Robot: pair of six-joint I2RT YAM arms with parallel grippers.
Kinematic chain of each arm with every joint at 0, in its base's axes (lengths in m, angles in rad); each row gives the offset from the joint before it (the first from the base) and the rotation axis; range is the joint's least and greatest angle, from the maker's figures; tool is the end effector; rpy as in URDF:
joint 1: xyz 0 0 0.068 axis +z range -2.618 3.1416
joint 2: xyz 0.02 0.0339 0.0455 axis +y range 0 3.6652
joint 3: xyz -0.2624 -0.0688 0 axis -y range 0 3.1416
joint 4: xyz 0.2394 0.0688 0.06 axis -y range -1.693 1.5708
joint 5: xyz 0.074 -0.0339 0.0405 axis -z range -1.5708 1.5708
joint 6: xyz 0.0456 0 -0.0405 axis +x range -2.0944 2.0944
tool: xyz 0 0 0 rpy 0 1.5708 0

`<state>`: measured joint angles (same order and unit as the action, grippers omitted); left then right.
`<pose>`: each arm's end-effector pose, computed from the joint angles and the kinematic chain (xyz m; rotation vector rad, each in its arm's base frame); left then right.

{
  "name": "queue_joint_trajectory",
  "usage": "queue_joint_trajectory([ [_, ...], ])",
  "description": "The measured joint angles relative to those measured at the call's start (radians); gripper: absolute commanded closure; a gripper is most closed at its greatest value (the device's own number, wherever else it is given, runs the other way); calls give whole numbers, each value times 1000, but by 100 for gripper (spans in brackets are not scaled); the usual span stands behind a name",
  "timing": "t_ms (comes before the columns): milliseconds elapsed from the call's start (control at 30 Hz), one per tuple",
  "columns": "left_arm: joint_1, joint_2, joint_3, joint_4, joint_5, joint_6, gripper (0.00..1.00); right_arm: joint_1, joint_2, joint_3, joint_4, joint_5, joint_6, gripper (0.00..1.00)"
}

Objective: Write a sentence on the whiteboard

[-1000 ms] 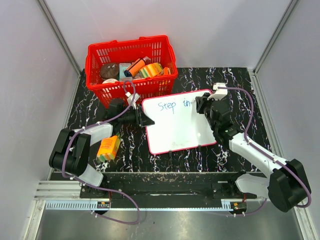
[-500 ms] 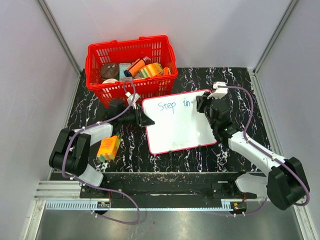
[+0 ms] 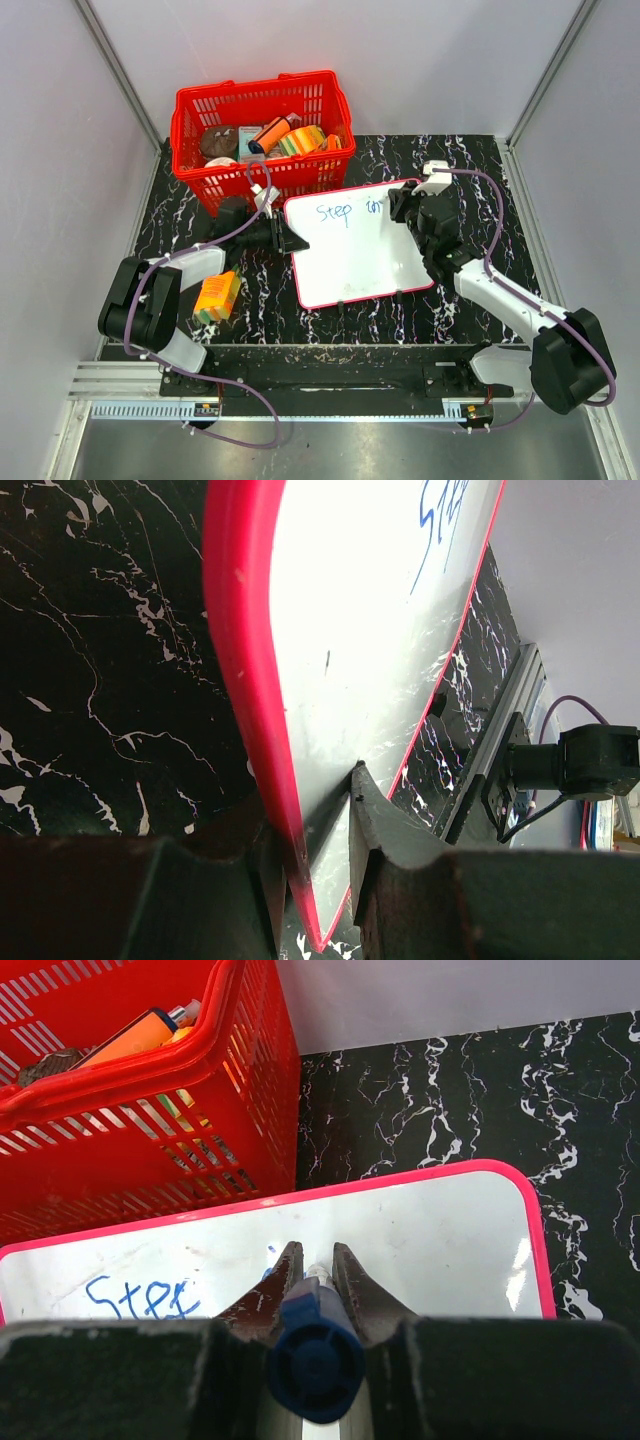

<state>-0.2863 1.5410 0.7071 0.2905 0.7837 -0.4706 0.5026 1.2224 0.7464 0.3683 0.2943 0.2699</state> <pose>0.2868 -0.1180 0.1839 0.2996 2.1744 -1.2664 0.2585 0.1270 0.2911 0.0268 1.6846 0.3355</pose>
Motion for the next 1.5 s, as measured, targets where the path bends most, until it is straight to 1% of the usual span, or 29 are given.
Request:
queue_joint_trajectory([
  [300, 0, 0, 0, 0, 0, 0, 100, 0, 1, 0, 1, 6, 0, 100],
  [767, 0, 0, 0, -1, 0, 0, 100, -13, -13, 0, -16, 69, 0, 100],
  [1100, 0, 0, 0, 0, 0, 0, 100, -15, -79, 0, -14, 33, 1, 100],
  [1500, 0, 0, 0, -1, 0, 1, 100, -15, -21, 15, -16, 26, 1, 100],
])
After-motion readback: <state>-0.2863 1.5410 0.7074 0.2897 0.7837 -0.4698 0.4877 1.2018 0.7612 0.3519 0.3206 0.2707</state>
